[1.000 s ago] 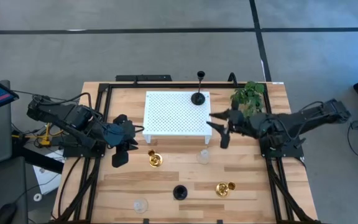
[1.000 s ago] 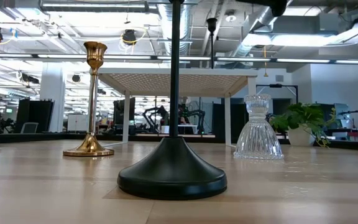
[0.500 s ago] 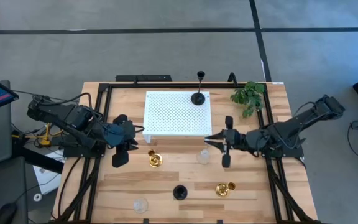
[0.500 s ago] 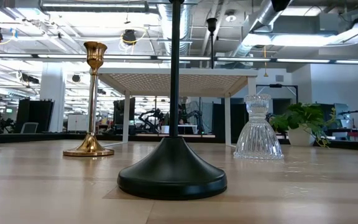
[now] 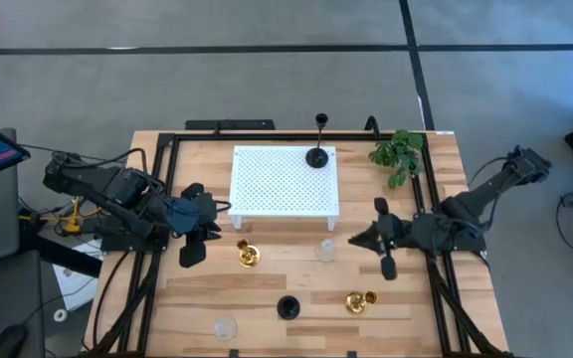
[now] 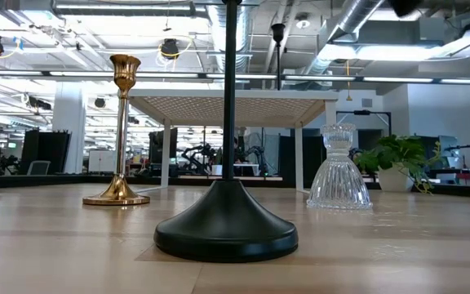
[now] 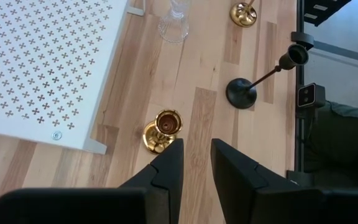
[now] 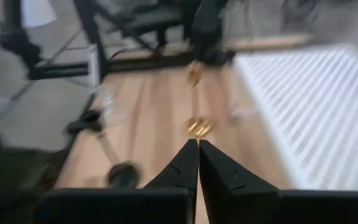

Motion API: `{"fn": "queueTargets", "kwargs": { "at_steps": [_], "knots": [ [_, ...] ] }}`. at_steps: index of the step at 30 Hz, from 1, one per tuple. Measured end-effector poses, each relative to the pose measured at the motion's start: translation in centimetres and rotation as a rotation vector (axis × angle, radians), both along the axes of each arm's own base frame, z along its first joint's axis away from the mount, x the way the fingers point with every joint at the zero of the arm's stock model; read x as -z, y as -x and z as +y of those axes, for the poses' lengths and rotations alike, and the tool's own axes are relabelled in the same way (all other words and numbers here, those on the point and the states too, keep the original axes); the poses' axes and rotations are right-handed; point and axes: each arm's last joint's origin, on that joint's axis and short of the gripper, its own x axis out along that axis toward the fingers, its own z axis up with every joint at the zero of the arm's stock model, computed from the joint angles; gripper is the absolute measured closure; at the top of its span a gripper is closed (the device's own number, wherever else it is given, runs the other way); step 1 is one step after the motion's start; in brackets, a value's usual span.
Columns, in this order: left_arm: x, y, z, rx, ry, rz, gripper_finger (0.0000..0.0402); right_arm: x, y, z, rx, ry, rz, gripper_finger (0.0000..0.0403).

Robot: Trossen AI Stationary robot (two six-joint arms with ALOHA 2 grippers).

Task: Pick & Place candle stick holders
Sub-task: Put the right golden candle holder on the shelf

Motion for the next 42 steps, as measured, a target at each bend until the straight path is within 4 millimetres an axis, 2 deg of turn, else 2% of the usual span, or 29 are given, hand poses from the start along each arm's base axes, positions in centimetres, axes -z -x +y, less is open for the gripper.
{"fn": "queueTargets", "kwargs": {
  "at_steps": [8,16,19,23,30,37,42],
  "knots": [
    [0.0,0.0,0.0,0.000,0.002,-0.004,0.0321,1.0,2.7,0.8,-0.093,-0.227,0.218,0.0402],
    [-0.1,0.0,0.0,0.002,0.001,-0.007,0.0321,2.6,5.6,2.0,-0.128,-0.218,0.433,0.0402],
    [-0.1,0.0,0.0,0.002,0.001,-0.007,0.0321,2.8,6.4,3.0,-0.163,-0.163,0.390,0.0403],
    [-0.1,0.0,0.0,0.002,0.001,-0.007,0.0321,4.0,8.1,4.0,-0.176,-0.079,0.334,0.0403],
    [-0.1,-0.1,0.0,0.002,0.004,-0.013,0.0321,7.9,10.6,5.0,-0.159,-0.117,0.241,0.0403],
    [-0.2,-0.1,-0.1,0.002,0.007,-0.020,0.0321,12.7,10.9,4.7,-0.154,-0.206,0.164,0.0403],
    [-0.2,-0.1,-0.1,0.002,0.007,-0.021,0.0321,15.0,10.8,3.9,-0.140,-0.248,0.149,0.0403]
  ]
}}
